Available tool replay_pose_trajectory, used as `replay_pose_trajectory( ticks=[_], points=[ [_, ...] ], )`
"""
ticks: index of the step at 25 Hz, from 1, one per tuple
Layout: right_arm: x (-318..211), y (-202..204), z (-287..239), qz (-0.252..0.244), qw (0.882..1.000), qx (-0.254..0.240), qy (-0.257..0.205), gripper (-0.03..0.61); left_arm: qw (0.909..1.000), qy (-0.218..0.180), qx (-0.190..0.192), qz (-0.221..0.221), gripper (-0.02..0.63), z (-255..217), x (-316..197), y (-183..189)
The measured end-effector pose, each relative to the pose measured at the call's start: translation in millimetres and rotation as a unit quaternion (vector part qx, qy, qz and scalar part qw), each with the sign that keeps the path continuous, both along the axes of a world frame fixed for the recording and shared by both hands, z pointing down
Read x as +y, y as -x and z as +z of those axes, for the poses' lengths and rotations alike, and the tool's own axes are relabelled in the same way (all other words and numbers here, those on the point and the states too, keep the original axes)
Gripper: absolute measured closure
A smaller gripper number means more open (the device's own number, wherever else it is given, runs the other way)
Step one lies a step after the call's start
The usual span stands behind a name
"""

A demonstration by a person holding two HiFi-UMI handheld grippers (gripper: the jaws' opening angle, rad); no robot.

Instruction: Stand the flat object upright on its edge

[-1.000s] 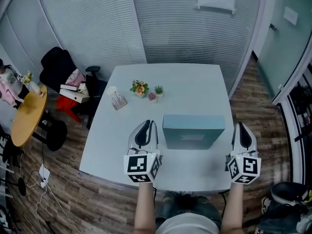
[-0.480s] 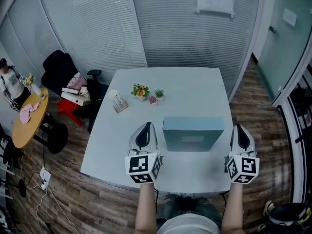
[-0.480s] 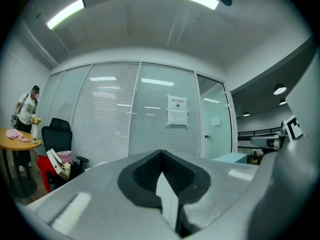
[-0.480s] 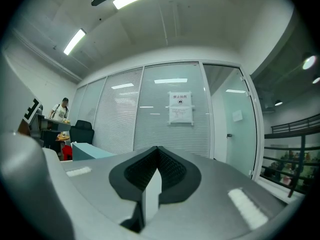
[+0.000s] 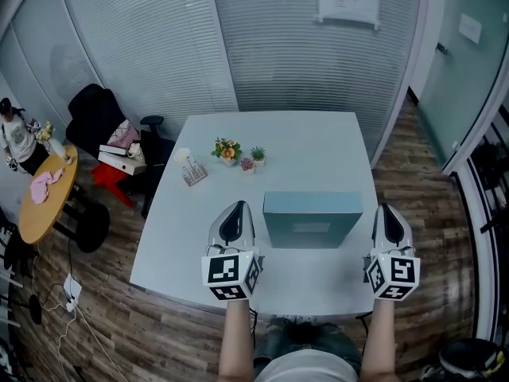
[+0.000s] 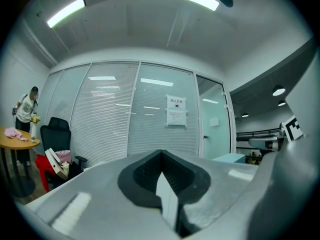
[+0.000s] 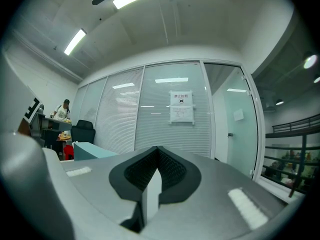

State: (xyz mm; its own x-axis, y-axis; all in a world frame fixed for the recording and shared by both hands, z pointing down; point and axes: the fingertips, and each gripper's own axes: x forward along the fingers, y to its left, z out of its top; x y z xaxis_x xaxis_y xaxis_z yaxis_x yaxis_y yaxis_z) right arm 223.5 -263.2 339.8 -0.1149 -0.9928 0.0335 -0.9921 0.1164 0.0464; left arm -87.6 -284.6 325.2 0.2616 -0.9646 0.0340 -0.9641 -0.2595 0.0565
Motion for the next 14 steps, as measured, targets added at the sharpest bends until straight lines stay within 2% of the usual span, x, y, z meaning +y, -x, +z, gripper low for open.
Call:
replay_pose_trajectory(
  ticks=[14],
  points=[
    [1.3,-4.7,8.9,0.004,1.000,-0.002,0.007,0.555,1.0000,0.003,-0.003,0.006,0.614,4.6,-2.0,-5.2]
  ],
)
